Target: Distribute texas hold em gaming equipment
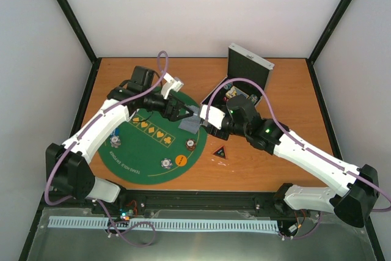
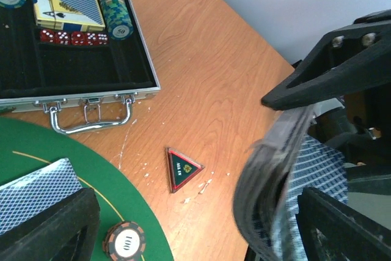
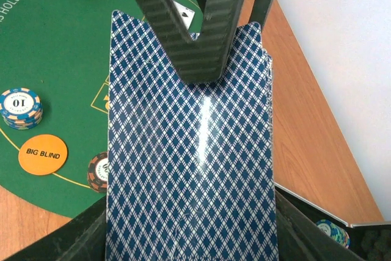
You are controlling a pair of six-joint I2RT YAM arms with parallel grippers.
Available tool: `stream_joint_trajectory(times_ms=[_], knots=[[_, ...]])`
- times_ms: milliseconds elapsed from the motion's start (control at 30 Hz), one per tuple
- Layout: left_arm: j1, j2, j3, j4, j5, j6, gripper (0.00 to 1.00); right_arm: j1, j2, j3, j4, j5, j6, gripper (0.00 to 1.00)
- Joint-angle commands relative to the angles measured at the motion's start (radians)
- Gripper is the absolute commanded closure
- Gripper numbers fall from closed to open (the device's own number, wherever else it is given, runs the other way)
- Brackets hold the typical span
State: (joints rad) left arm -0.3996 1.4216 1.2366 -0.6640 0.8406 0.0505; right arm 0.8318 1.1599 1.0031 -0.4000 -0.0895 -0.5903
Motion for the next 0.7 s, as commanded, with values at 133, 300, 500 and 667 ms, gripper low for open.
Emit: stream_joint_trajectory(times_ms=[133,300,500,667], knots=[[-0.001,-0.028,0.09,-0.055,0.063,0.026,0.35,0.006,-0.026,0.004,0.017,0.002,0.006,0.48],[-0.002,-0.023,0.052,-0.039,0.099,0.014,0.5,0.006,-0.021,0.005,0.023,-0.001,0.008,0.48],[-0.001,-0.015,0.059,-0.031,0.141,0.008,0.66,0.006,-0.019,0.004,0.023,-0.002,0.007,0.48],[-0.002,-0.015,0.046,-0.042,0.179,0.015,0.75,0.006,-0.019,0.004,0.021,0.004,0.007,0.48]])
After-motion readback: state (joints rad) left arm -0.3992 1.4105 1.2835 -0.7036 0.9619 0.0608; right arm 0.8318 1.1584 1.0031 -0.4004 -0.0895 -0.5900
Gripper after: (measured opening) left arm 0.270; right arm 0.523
